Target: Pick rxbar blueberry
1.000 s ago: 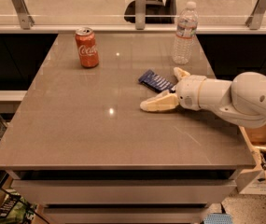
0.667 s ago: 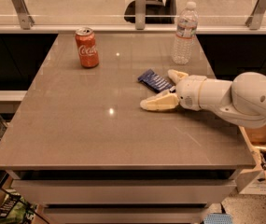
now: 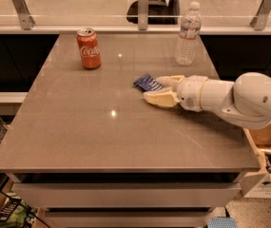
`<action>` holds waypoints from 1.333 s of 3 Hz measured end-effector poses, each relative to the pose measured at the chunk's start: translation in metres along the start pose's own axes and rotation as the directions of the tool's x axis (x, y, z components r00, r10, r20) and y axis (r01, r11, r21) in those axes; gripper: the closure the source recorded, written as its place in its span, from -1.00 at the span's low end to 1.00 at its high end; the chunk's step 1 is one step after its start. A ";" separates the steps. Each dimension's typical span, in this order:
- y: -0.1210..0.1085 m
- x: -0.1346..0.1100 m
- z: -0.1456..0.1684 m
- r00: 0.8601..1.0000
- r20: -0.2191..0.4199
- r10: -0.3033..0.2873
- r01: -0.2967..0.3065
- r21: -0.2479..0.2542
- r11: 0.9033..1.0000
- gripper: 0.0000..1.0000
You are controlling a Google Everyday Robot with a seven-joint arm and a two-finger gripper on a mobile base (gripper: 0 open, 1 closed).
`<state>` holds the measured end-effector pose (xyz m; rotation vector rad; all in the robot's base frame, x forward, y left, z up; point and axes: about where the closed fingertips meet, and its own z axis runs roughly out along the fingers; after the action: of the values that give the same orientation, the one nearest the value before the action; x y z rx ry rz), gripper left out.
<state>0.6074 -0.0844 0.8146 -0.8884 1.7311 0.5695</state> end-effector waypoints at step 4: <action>0.000 -0.001 0.000 1.000 0.000 0.000 0.000 -0.001 1.000 1.00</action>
Offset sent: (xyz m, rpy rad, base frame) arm 0.0000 0.0001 0.0000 0.0000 0.0000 0.0001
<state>0.6073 -0.0840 0.8153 -0.8891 1.7308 0.5700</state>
